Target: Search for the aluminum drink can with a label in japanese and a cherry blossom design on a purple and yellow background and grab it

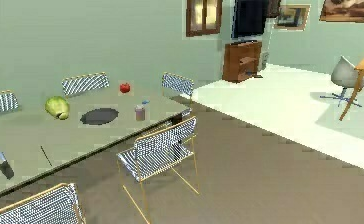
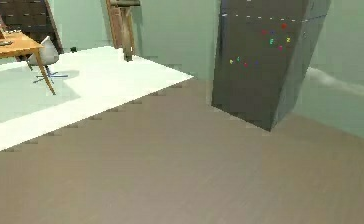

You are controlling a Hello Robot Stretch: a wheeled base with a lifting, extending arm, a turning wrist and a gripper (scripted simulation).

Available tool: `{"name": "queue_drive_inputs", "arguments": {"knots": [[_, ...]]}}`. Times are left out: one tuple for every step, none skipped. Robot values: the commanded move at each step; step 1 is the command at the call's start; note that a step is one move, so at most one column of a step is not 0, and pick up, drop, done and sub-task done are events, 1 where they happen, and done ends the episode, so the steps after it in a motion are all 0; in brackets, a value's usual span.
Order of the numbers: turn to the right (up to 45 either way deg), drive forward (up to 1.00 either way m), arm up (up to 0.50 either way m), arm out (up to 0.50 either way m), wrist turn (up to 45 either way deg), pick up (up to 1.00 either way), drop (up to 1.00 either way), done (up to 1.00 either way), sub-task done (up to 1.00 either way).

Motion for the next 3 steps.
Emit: {"name": "queue_drive_inputs", "arguments": {"knots": [[3.0, 0.0, 0.0, 0.0, 0.0, 0.0, 0.0, 0.0, 0.0], [0.0, 0.4, 0.0, 0.0, 0.0, 0.0, 0.0, 0.0, 0.0], [-45.0, 0.0, 0.0, 0.0, 0.0, 0.0, 0.0, 0.0, 0.0]]}}
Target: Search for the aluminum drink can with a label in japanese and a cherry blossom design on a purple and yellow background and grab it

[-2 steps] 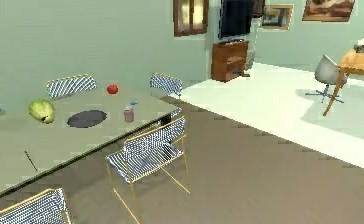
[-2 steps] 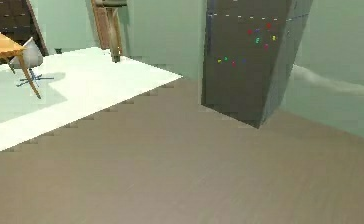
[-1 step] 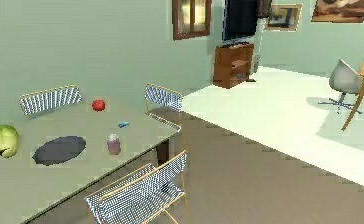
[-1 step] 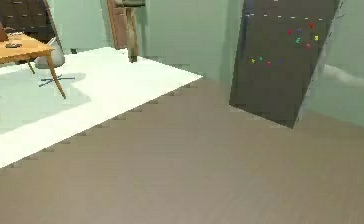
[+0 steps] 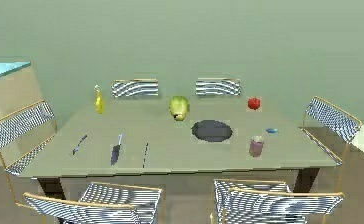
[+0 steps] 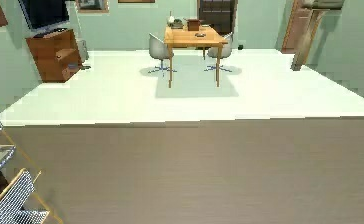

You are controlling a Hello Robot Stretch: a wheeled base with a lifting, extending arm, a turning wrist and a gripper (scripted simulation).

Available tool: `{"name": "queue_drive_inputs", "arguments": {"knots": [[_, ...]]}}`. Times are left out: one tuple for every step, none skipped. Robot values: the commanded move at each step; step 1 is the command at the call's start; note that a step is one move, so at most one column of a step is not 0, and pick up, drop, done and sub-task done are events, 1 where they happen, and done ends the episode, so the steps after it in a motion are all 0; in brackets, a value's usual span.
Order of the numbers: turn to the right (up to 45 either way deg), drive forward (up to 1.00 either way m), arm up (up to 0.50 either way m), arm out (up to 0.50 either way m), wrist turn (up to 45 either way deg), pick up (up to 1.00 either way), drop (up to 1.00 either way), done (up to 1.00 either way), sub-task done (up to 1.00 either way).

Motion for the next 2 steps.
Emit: {"name": "queue_drive_inputs", "arguments": {"knots": [[-45.0, 0.0, 0.0, 0.0, 0.0, 0.0, 0.0, 0.0, 0.0], [-18.0, 0.0, 0.0, 0.0, 0.0, 0.0, 0.0, 0.0, 0.0]]}}
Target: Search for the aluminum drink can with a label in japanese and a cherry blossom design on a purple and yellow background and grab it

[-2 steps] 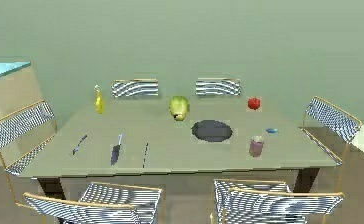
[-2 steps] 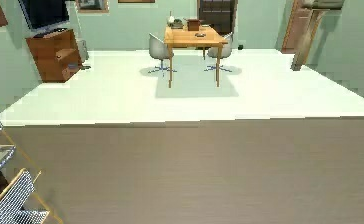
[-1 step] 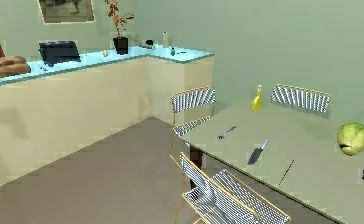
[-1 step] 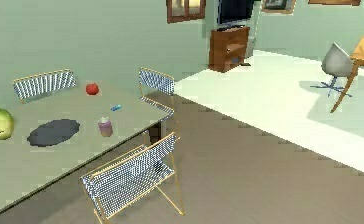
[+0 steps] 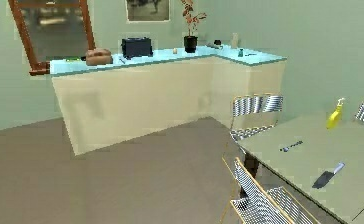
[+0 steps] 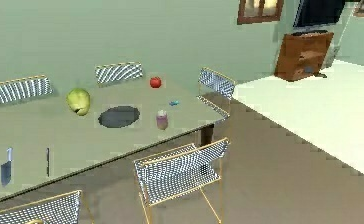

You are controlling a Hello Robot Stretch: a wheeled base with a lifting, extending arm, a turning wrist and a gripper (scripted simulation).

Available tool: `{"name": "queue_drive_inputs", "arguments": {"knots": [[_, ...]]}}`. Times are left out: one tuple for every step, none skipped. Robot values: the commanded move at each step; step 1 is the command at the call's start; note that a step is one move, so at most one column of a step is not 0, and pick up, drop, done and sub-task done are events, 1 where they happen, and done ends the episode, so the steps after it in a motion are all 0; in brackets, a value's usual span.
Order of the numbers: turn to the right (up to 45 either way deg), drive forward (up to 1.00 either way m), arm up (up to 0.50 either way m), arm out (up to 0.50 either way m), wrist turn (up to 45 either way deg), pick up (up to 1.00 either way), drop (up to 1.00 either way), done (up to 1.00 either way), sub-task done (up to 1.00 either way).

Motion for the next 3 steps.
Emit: {"name": "queue_drive_inputs", "arguments": {"knots": [[-3.0, 0.0, 0.0, 0.0, 0.0, 0.0, 0.0, 0.0, 0.0], [45.0, 0.0, 0.0, 0.0, 0.0, 0.0, 0.0, 0.0, 0.0], [45.0, 0.0, 0.0, 0.0, 0.0, 0.0, 0.0, 0.0, 0.0]]}}
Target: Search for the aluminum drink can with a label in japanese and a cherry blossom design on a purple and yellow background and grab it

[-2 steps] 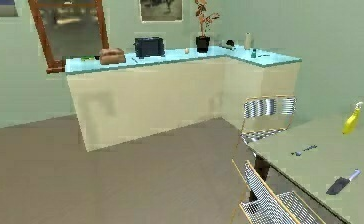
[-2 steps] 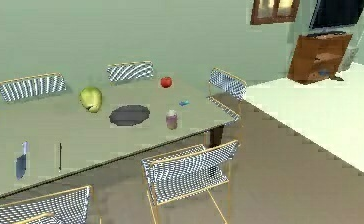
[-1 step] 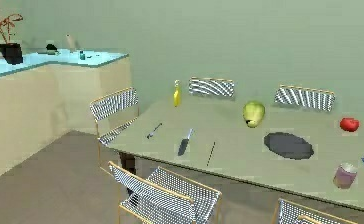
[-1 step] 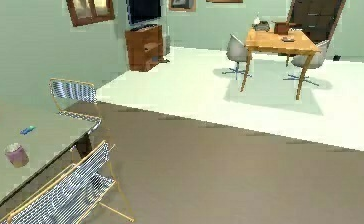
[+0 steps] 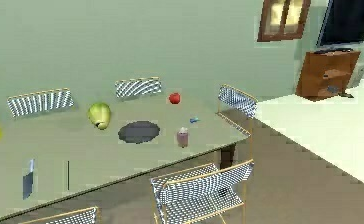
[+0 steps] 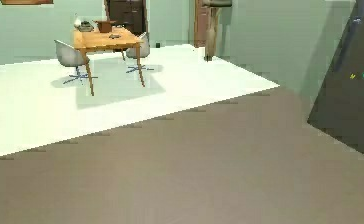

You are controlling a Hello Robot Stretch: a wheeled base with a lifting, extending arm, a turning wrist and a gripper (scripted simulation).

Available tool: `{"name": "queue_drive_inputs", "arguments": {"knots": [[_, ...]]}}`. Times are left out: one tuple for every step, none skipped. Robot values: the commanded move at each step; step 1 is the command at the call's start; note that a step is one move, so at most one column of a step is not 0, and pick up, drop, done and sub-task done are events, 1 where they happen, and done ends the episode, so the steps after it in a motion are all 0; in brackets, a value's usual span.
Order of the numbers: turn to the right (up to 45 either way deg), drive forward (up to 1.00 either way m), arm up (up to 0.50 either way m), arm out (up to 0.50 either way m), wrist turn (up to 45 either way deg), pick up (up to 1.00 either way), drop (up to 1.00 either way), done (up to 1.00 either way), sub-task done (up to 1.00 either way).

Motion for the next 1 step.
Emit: {"name": "queue_drive_inputs", "arguments": {"knots": [[45.0, 0.0, 0.0, 0.0, 0.0, 0.0, 0.0, 0.0, 0.0]]}}
